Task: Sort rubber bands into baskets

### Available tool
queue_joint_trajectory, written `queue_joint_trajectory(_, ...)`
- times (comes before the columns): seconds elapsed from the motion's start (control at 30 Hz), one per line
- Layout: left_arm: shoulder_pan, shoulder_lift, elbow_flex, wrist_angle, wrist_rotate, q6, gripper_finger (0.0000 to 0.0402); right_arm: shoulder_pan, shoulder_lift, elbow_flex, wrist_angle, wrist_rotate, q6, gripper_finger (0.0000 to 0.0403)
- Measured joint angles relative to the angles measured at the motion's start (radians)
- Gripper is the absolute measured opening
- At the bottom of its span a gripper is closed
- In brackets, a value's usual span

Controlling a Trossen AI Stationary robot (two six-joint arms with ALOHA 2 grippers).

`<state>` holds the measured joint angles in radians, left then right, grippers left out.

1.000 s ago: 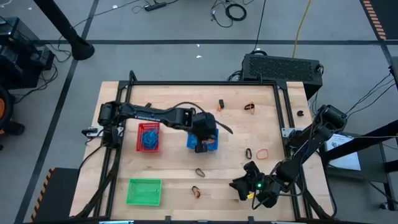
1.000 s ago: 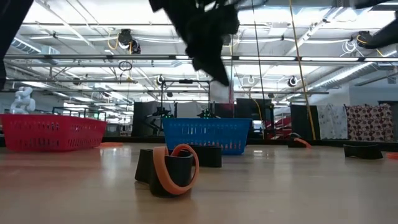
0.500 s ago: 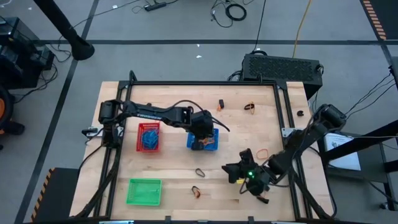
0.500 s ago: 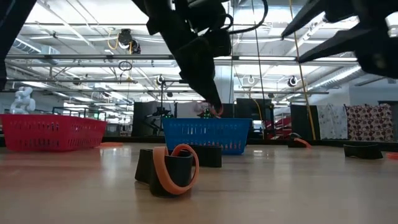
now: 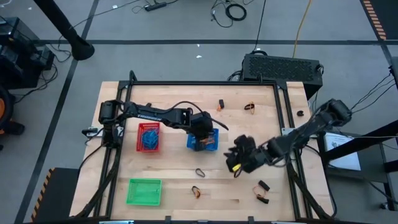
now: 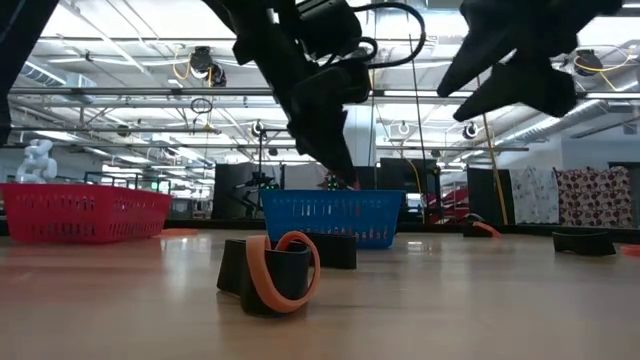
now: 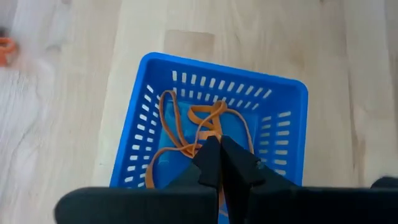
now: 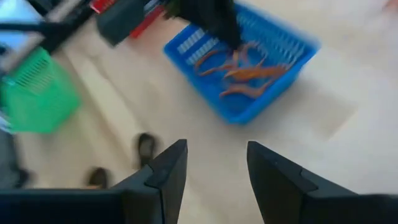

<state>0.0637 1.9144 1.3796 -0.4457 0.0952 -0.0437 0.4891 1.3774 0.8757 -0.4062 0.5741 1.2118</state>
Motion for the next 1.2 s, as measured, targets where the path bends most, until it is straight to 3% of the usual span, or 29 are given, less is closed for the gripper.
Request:
queue_joint_trajectory(0.13, 0.0, 0.0, 0.0, 0.013, -0.004, -0.118, 0.0015, -0.047, -0.102, 0.0, -0.129, -0.001, -0.24, 0.016)
queue_joint_trajectory(0.27, -0.006, 0.0, 0.0, 0.015, -0.054, -0.223, 0.0049, -0.074, -0.199, 0.0, -0.239, -0.004, -0.445, 0.016)
queue_joint_trajectory(0.5, -0.009, 0.0, 0.001, 0.005, -0.074, -0.438, 0.0123, -0.085, -0.312, 0.0, -0.39, -0.06, -0.643, 0.016)
queue_joint_trajectory(0.67, -0.012, 0.0, 0.05, 0.004, -0.07, -0.574, 0.014, -0.084, -0.338, 0.0, -0.447, -0.11, -0.696, 0.016)
queue_joint_trajectory(0.97, -0.107, 0.0, 0.179, 0.058, -0.051, -0.579, 0.0141, -0.083, -0.336, 0.0, -0.486, -0.129, -0.77, 0.016)
queue_joint_trajectory(1.1, -0.154, 0.0, 0.18, 0.152, -0.052, -0.592, 0.0141, -0.083, -0.336, 0.0, -0.589, -0.196, -0.75, 0.016)
queue_joint_trajectory(1.2, -0.176, -0.005, 0.181, 0.119, -0.077, -0.706, 0.014, -0.083, -0.336, 0.0, -0.658, -0.21, -0.702, 0.016)
